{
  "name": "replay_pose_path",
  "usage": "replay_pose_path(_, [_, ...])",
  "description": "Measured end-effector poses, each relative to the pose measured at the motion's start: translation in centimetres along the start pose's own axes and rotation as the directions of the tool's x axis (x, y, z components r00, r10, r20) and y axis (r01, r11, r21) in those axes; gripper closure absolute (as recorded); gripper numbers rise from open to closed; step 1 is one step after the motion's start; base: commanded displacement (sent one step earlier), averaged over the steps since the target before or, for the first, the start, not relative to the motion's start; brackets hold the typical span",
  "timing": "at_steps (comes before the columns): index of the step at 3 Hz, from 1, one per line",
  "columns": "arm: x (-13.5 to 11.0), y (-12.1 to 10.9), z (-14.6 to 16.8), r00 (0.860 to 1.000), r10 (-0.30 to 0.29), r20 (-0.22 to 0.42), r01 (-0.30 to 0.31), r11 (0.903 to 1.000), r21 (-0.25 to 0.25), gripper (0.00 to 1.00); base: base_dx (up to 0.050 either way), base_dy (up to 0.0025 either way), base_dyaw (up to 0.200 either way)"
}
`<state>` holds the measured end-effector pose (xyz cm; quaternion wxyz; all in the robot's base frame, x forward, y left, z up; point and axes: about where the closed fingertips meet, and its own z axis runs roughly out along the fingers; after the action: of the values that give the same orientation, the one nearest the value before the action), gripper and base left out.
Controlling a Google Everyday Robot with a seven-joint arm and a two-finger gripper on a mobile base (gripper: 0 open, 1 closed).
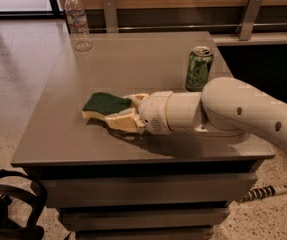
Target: Move sponge near water bottle
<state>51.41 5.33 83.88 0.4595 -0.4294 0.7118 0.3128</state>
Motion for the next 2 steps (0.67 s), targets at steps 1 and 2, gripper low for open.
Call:
replay_pose_path(1, [-1.1, -0.9, 0.0, 0.998, 0.054, 0.023, -0.056, 0.996, 0.069, 1.0, 0.0, 0.0, 0.0])
replay_pose_path(2, [-1.8, -3.9, -0.7, 0.996, 0.077, 0.04, -0.082, 0.9852, 0.15, 1.0, 0.0, 0.0, 0.0])
